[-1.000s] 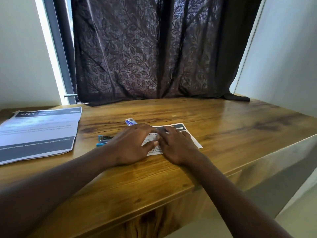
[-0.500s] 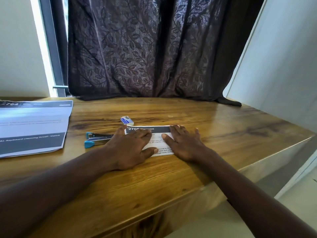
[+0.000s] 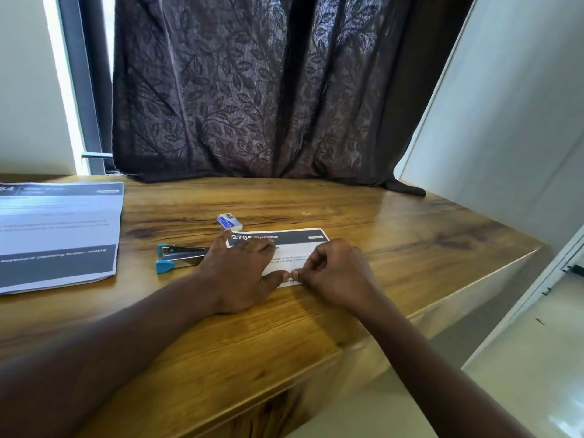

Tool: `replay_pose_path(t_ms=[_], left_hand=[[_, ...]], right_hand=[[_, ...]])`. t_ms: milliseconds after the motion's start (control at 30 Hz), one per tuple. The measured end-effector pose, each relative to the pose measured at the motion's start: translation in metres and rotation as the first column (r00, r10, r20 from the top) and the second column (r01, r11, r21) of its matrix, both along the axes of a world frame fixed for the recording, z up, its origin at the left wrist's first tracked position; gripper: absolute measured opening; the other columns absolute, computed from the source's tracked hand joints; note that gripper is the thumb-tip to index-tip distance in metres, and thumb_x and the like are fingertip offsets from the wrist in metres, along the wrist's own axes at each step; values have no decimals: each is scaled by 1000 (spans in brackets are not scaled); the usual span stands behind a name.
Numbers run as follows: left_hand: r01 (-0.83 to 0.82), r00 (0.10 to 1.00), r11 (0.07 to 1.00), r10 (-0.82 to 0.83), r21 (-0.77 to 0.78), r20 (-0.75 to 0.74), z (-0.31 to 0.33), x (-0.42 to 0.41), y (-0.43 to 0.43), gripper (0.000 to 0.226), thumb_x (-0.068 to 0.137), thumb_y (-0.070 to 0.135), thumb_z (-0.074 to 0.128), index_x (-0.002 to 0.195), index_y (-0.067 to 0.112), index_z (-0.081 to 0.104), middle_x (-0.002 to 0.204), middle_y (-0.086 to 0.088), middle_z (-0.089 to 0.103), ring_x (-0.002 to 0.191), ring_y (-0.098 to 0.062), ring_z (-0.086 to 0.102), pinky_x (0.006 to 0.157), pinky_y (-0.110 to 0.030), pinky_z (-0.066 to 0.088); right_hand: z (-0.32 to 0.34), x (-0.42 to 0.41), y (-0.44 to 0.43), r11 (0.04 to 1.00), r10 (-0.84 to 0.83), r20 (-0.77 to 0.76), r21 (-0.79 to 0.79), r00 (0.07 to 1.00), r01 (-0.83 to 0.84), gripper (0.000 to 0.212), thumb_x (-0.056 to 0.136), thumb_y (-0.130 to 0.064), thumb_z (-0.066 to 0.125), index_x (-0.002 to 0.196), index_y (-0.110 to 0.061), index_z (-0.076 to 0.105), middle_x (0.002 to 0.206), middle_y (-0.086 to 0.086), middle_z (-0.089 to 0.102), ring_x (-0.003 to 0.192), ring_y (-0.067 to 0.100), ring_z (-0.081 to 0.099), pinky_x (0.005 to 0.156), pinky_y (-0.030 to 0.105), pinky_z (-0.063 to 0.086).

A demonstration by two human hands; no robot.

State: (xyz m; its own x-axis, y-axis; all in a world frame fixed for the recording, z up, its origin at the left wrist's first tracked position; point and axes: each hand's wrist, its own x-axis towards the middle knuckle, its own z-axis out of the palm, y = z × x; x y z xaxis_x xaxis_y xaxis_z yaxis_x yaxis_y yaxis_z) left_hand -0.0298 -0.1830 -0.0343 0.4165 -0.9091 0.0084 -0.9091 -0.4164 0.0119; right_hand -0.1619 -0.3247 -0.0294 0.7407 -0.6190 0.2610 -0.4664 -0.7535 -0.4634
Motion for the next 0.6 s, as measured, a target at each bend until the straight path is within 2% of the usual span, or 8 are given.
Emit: replay_pose_path(t_ms=[133,233,367,600], left_hand=[[-5,1000,1000,4,-6,-8,1,-1,1,74,102,66,20,163,26,12,172,7,11,158,-13,10,125,-54,-4],[-3,1000,1000,3,-3,-4,1,-1,1,74,101,66,20,163,26,12,171,8,11,158,-14,11,126,-56,-1],[-2,1000,1000,2,-2,-6,1,0,1,74,101,67,19,163,26,11,172,8,10,158,-13,12,126,-57,-1],[3,1000,1000,-3,-24,-2,0,0,3,73,101,66,18,163,27,13,171,9,12,157,-13,14,126,-56,0]], right_hand=[[-2,-5,1,999,-31,-18,18,999,31,30,76,-53,83,72,-26,72,74,-14,67,74,1,61,57,23,40],[-4,-10,1,996,-82,-74,-29,994,80,33,75,-64,77,77,-31,69,86,-16,66,86,7,61,67,29,46],[-5,-28,-14,977,-212,-80,-37,974,209,35,76,-67,74,80,-33,67,91,-17,65,93,12,62,77,34,50],[-3,-42,-44,943,-330,-78,3,941,331,38,73,-68,76,79,-31,70,87,-15,66,89,15,62,73,32,43]])
